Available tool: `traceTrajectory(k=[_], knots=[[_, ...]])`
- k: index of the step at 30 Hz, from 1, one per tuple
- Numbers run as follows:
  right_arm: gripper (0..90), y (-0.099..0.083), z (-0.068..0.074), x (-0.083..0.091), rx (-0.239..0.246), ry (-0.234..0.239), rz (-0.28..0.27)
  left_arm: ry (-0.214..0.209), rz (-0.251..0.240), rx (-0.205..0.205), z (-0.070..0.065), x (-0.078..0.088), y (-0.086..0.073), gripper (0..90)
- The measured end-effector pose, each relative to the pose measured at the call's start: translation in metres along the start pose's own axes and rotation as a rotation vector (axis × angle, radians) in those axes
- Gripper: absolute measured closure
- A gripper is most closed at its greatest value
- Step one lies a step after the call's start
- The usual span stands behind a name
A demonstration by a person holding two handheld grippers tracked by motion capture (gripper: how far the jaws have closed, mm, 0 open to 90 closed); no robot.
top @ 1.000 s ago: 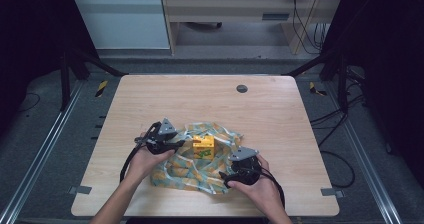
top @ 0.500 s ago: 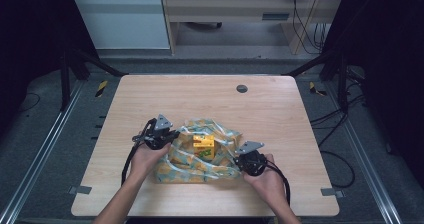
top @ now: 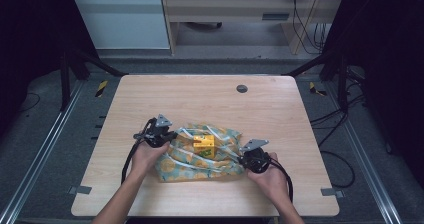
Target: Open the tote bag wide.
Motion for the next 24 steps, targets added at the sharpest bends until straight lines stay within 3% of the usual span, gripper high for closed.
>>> traceTrajectory(k=[8, 24], knots=[[90.0, -0.0008, -0.0035, 0.0013, -0.004, -0.012, -0.007, -0.002, -0.006, 0.003, -0.0019, -0.0005, -0.0051, 89.7], [90.0, -0.0012, -0.0053, 0.0035, 0.007, -0.027, -0.007, 0.012, 0.015, -0.03, -0.004, -0.0011, -0.0069, 89.8]])
Point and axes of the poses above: each handheld gripper's, and its own axes: x roughly backward along the jaws, y roughly out of its top, z roughly to its left, the point moved 2 cm from there along -x, roughly forward along the jaws, and after that the axes turned 14 degrees about y, right-handed, at the moved point
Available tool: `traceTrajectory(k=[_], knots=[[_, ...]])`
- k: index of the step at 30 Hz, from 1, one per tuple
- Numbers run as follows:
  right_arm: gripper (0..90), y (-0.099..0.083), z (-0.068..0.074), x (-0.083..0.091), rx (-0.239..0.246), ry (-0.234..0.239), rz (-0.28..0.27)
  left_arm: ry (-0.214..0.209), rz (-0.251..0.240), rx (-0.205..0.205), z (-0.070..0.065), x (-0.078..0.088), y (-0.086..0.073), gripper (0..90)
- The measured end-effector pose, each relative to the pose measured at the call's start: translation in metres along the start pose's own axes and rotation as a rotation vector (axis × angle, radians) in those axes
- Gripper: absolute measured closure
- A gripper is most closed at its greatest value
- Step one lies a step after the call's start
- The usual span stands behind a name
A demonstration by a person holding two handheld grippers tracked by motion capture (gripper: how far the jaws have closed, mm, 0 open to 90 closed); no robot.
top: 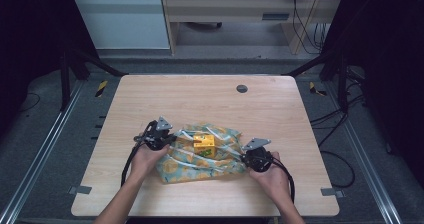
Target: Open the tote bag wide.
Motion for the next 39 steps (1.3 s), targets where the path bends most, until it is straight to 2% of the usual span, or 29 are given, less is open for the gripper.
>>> traceTrajectory(k=[6, 12, 19, 22, 24, 29, 31, 35, 39], knots=[[90.0, 0.0, -0.001, 0.001, 0.006, 0.0, 0.005, 0.006, 0.005, -0.011, -0.001, 0.0, 0.0, 89.8], [90.0, 0.0, -0.001, 0.004, 0.006, -0.006, 0.005, 0.015, 0.02, -0.046, -0.004, 0.002, 0.0, 89.8], [90.0, 0.0, -0.002, 0.003, 0.004, -0.018, 0.013, 0.016, 0.028, -0.044, -0.005, 0.002, 0.0, 89.7], [90.0, -0.001, -0.002, 0.003, 0.003, -0.016, 0.012, 0.034, 0.036, -0.079, -0.007, 0.001, 0.0, 89.5], [90.0, -0.001, -0.002, 0.003, -0.002, -0.02, 0.014, 0.022, 0.029, -0.053, -0.007, 0.001, 0.001, 89.5], [90.0, -0.002, -0.003, 0.004, 0.003, -0.01, -0.006, 0.024, 0.023, -0.044, -0.006, 0.004, 0.002, 87.9], [89.0, -0.003, -0.004, 0.005, 0.005, -0.003, -0.028, 0.022, 0.004, -0.017, -0.004, 0.007, 0.002, 83.9], [75.3, -0.002, -0.004, 0.01, 0.03, -0.009, -0.091, 0.024, -0.06, 0.01, -0.001, 0.02, 0.006, 71.0], [46.1, 0.004, 0.001, 0.018, 0.047, -0.033, -0.169, 0.022, -0.119, 0.024, -0.002, 0.034, 0.009, 51.6]])
Point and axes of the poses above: each handheld gripper's, and its own axes: x roughly backward along the jaws, y roughly out of its top, z roughly to its left, the point moved 2 cm from there along -x, roughly forward along the jaws, and after that the axes turned 14 degrees about y, right-handed, at the moved point
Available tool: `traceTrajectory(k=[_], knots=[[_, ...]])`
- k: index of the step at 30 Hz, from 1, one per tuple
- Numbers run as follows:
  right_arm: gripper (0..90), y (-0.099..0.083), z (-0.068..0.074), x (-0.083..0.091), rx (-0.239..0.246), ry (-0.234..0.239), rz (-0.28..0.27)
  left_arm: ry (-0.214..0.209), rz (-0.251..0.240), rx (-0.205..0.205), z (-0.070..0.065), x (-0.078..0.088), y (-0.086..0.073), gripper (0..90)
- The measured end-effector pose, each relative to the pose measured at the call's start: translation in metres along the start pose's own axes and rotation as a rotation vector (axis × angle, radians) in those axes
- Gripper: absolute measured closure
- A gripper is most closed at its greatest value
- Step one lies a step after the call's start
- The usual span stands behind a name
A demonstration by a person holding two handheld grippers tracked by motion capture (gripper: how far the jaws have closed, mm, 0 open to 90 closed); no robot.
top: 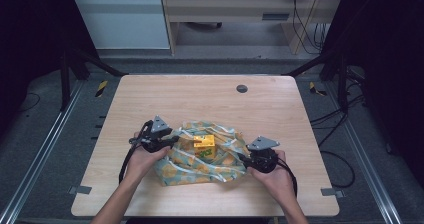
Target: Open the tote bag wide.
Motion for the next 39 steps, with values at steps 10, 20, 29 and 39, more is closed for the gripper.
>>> traceTrajectory(k=[10, 20, 29, 39], knots=[[6.5, 0.021, 0.016, 0.022, 0.046, -0.052, -0.135, -0.01, -0.126, 0.061, 0.002, 0.035, 0.015, 20.0], [5.6, 0.046, 0.015, 0.064, 0.061, -0.085, -0.267, 0.006, -0.162, 0.065, 0.008, 0.075, 0.025, 10.0], [4.7, 0.043, -0.006, 0.089, 0.018, -0.159, -0.269, 0.07, -0.17, 0.071, 0.028, 0.098, 0.013, 7.3], [6.2, 0.017, -0.042, 0.094, -0.095, -0.218, -0.213, 0.102, -0.139, 0.117, 0.055, 0.1, -0.014, 5.9]])
Point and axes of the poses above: each handheld gripper's, and its own axes: x roughly backward along the jaws, y roughly out of its top, z roughly to its left, the point moved 2 cm from there along -x, roughly forward along the jaws, and after that the axes turned 14 degrees about y, right-handed, at the moved point
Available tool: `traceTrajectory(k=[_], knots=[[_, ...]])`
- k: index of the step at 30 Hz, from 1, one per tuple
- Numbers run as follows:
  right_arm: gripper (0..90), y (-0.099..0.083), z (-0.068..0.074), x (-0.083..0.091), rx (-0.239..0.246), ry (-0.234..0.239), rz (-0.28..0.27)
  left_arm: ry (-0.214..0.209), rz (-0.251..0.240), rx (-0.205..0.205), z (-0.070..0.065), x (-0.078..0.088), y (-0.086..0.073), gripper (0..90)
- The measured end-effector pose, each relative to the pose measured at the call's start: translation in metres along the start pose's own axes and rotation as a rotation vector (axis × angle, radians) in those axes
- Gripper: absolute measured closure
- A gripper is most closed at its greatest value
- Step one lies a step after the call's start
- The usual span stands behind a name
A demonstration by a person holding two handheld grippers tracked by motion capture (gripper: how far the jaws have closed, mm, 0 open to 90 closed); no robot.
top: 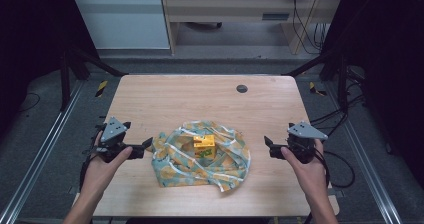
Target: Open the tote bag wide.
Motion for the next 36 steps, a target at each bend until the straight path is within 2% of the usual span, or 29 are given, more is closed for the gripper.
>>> traceTrajectory(k=[5, 17, 19, 22, 32, 36], knots=[[6.3, -0.013, -0.011, -0.006, -0.042, -0.026, 0.03, 0.028, 0.018, 0.032, 0.017, -0.003, -0.016, 5.8], [7.3, -0.038, -0.03, -0.017, -0.114, -0.058, 0.067, 0.095, 0.072, 0.073, 0.047, -0.011, -0.047, 5.9], [7.7, -0.043, -0.032, -0.018, -0.126, -0.067, 0.073, 0.103, 0.086, 0.067, 0.048, -0.012, -0.051, 5.9], [7.7, -0.049, -0.036, -0.02, -0.138, -0.077, 0.084, 0.105, 0.098, 0.08, 0.051, -0.016, -0.057, 5.9], [7.7, -0.065, -0.046, -0.023, -0.185, -0.085, 0.12, 0.128, 0.134, 0.089, 0.055, -0.025, -0.073, 6.1], [7.7, -0.069, -0.047, -0.023, -0.19, -0.087, 0.124, 0.133, 0.155, 0.064, 0.055, -0.028, -0.078, 6.1]])
Point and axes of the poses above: each handheld gripper's, and its own axes: x roughly backward along the jaws, y roughly out of its top, z roughly to its left, the point moved 2 cm from there along -x, roughly forward along the jaws, and after that the axes turned 14 degrees about y, right-handed, at the moved point
